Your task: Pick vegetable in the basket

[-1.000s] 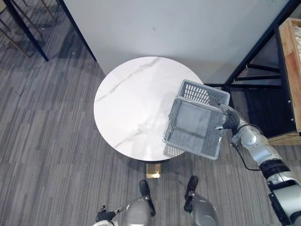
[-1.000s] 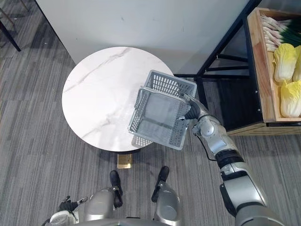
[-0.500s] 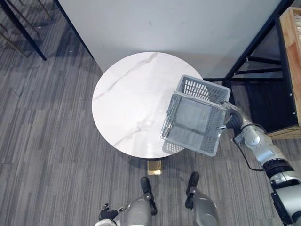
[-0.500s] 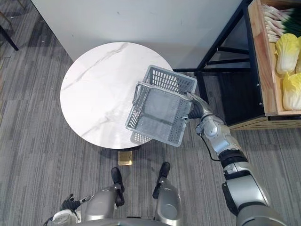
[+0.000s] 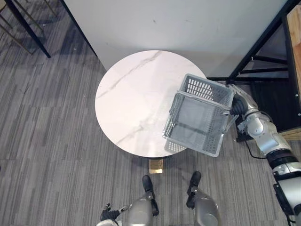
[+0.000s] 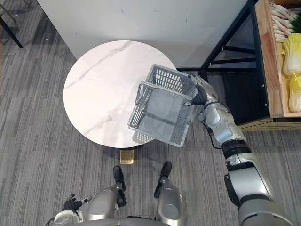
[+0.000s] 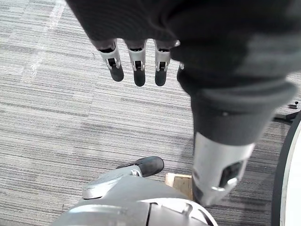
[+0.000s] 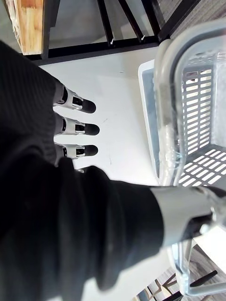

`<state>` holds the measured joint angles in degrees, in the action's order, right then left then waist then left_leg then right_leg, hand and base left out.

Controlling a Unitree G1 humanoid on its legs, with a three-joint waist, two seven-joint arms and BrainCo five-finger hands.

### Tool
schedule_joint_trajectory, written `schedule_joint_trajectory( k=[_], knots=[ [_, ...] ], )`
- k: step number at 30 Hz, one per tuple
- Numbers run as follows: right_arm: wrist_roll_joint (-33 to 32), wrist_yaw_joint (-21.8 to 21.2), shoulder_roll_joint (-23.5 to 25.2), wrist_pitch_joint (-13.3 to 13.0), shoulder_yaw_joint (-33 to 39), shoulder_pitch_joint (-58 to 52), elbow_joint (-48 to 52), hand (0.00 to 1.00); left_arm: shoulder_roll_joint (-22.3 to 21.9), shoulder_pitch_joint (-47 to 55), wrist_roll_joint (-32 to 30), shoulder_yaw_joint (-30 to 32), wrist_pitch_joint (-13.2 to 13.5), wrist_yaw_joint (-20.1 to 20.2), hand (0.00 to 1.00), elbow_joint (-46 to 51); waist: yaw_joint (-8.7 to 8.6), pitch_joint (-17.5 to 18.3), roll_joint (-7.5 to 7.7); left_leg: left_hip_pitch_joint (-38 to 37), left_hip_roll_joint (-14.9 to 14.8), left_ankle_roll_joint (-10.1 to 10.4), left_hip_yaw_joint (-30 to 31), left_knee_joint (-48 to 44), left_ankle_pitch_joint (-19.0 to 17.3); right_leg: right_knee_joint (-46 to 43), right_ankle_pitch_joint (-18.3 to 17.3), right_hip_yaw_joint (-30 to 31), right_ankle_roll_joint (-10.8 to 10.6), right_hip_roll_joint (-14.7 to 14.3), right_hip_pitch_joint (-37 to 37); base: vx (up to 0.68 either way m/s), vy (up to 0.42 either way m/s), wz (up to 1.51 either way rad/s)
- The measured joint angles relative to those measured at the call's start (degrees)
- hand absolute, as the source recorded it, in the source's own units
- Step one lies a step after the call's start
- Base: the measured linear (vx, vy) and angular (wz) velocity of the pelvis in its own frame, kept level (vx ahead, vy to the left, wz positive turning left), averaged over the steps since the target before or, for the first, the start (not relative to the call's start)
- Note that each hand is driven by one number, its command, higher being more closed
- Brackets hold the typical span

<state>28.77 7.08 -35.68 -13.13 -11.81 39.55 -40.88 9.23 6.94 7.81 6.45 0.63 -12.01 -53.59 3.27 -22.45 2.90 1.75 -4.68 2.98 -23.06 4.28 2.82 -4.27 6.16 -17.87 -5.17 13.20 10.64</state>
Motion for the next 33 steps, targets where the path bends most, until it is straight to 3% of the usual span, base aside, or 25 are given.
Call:
schedule_joint_trajectory(
  k=[20,27,28,33],
  knots=[
    [0.61,-2.36,0.37,0.71,-5.04,2.09,-0.01,0.0,0.0,0.0,0.01,-1.84,0.18,-0.11,0.0,-0.04,0.23,-0.64,-1.15,-0.08,0.0,-0.15,0.41,1.1,0.99,-0.05,0.0,-0.45,0.01,-0.08,0.06,0.01,-0.007,0.01],
    [0.59,-2.57,0.89,3.15,-6.13,4.72,-0.57,0.0,-0.03,0.0,0.01,-2.21,0.25,-0.29,0.0,-0.13,0.59,-1.37,-2.03,0.18,-0.05,-0.12,0.87,1.1,1.13,-0.21,-0.05,-0.83,0.07,-0.03,0.13,0.02,-0.016,0.02],
    [0.59,-2.7,1.06,3.24,-6.64,4.83,-0.75,1.0,-0.03,0.0,0.02,-2.23,0.31,-0.29,0.0,-0.19,0.65,-1.44,-2.05,0.31,-0.06,-0.12,1.0,1.1,1.17,-0.23,-0.06,-0.94,0.09,-0.01,0.21,0.03,-0.021,0.05],
    [0.56,-2.88,2.91,3.87,-6.63,5.51,-4.56,1.0,-0.1,-0.23,0.01,-2.87,0.89,-0.29,0.0,-0.33,1.14,-1.63,-2.01,1.44,-0.05,-0.2,1.6,1.09,1.52,-0.59,-0.12,-1.25,0.15,0.13,1.2,0.03,-0.018,0.07]
  ],
)
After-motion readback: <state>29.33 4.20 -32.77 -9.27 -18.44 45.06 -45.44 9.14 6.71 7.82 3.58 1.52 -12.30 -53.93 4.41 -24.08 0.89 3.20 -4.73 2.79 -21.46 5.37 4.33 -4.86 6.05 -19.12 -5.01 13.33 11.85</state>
